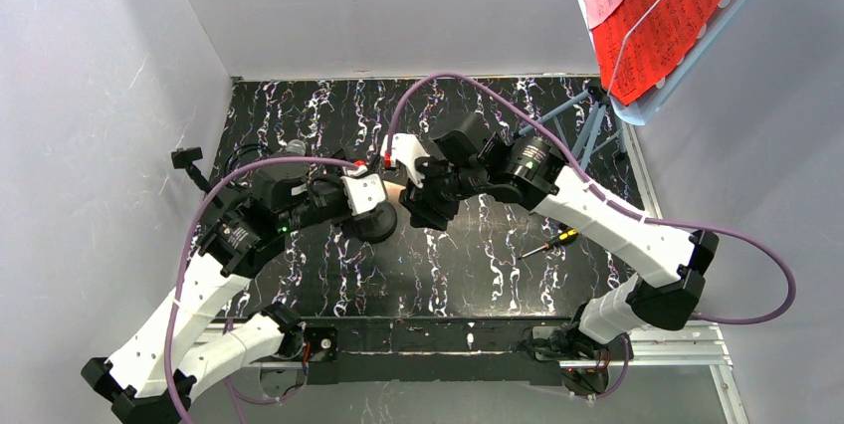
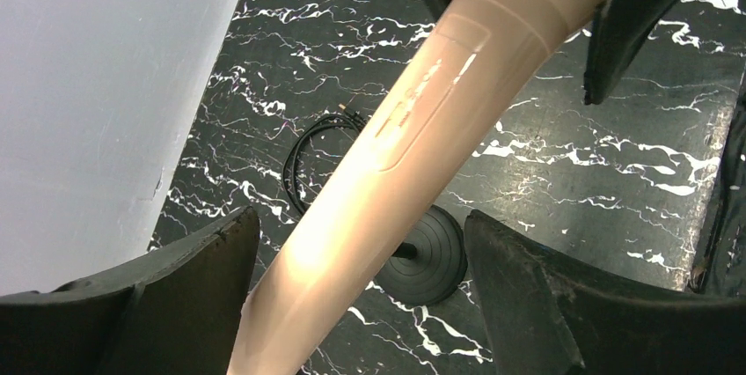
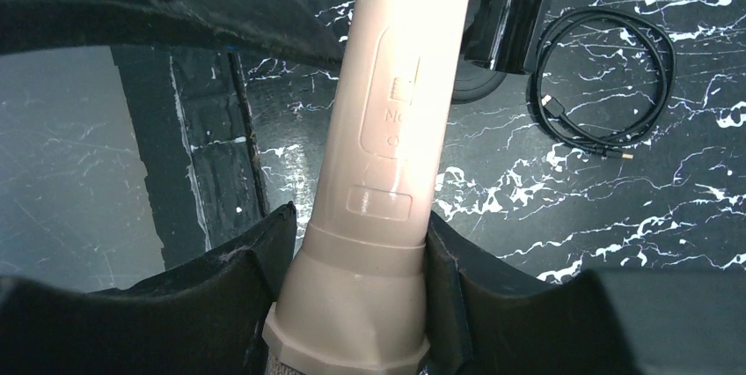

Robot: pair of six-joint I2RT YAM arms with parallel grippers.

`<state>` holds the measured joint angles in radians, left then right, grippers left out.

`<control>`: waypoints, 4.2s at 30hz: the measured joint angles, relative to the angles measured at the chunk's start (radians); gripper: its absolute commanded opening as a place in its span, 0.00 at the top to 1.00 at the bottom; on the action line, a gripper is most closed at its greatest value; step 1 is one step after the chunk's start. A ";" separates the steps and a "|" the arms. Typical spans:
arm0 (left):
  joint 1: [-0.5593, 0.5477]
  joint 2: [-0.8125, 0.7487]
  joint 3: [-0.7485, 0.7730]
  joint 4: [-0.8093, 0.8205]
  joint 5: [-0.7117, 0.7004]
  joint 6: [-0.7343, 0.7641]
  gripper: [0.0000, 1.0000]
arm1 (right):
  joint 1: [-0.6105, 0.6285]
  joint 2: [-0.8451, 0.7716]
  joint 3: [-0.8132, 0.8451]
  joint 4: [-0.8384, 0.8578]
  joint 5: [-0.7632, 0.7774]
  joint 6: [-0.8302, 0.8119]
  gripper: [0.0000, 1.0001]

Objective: Pack up the instrument practice props

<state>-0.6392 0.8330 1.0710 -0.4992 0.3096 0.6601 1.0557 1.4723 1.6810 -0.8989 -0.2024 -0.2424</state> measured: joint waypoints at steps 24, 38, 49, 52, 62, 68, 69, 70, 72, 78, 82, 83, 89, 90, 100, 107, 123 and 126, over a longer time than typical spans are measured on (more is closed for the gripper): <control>-0.190 -0.073 0.000 -0.131 -0.201 0.197 0.45 | 0.000 0.091 0.118 -0.135 -0.170 -0.132 0.99; -0.263 -0.068 0.001 -0.213 -0.282 0.239 0.81 | 0.000 0.113 0.149 -0.171 -0.227 -0.151 0.99; -0.281 -0.079 0.002 -0.220 -0.343 0.235 1.00 | 0.007 0.113 0.149 -0.153 -0.206 -0.156 0.28; -0.281 -0.097 0.002 -0.228 -0.399 0.225 1.00 | 0.010 0.104 0.149 -0.119 -0.146 -0.149 0.03; -0.279 -0.080 0.001 -0.161 -0.665 0.048 1.00 | 0.003 -0.124 -0.018 0.134 0.095 -0.117 0.01; -0.243 0.034 0.002 -0.088 -0.791 -0.164 1.00 | 0.003 -0.229 -0.188 0.341 0.277 -0.064 0.01; -0.217 0.053 0.006 -0.085 -0.800 -0.211 1.00 | 0.003 -0.239 -0.216 0.375 0.308 -0.053 0.01; -0.186 0.071 0.012 -0.085 -0.800 -0.260 1.00 | 0.003 -0.248 -0.241 0.400 0.337 -0.045 0.01; -0.105 0.109 0.032 -0.090 -0.790 -0.358 1.00 | 0.003 -0.262 -0.290 0.451 0.393 -0.031 0.01; 0.108 0.190 0.063 -0.110 -0.721 -0.608 1.00 | 0.003 -0.298 -0.386 0.534 0.493 -0.006 0.01; 0.178 0.255 0.060 -0.116 -0.658 -0.711 1.00 | 0.003 -0.321 -0.424 0.571 0.526 0.000 0.01; 0.193 0.270 0.052 -0.110 -0.647 -0.729 1.00 | 0.003 -0.329 -0.436 0.583 0.533 0.000 0.01; 0.280 0.349 -0.037 -0.076 -0.607 -0.781 1.00 | 0.003 -0.402 -0.535 0.652 0.570 0.000 0.01; 0.295 0.364 -0.050 -0.066 -0.605 -0.787 1.00 | 0.003 -0.418 -0.558 0.669 0.578 0.000 0.01; 0.371 0.528 -0.115 0.055 -0.600 -0.806 1.00 | 0.003 -0.518 -0.761 0.781 0.704 -0.024 0.01; 0.399 0.669 -0.117 0.111 -0.639 -0.798 0.92 | 0.003 -0.561 -0.851 0.835 0.765 -0.051 0.01; 0.436 0.813 -0.117 0.146 -0.672 -0.788 0.62 | 0.003 -0.582 -0.872 0.853 0.775 -0.060 0.01; 0.439 0.815 -0.117 0.151 -0.689 -0.785 0.57 | 0.003 -0.582 -0.869 0.844 0.775 -0.063 0.01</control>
<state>-0.2005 1.6482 0.9543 -0.3485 -0.3790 -0.1249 1.0584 0.8906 0.8116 -0.0551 0.5728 -0.3050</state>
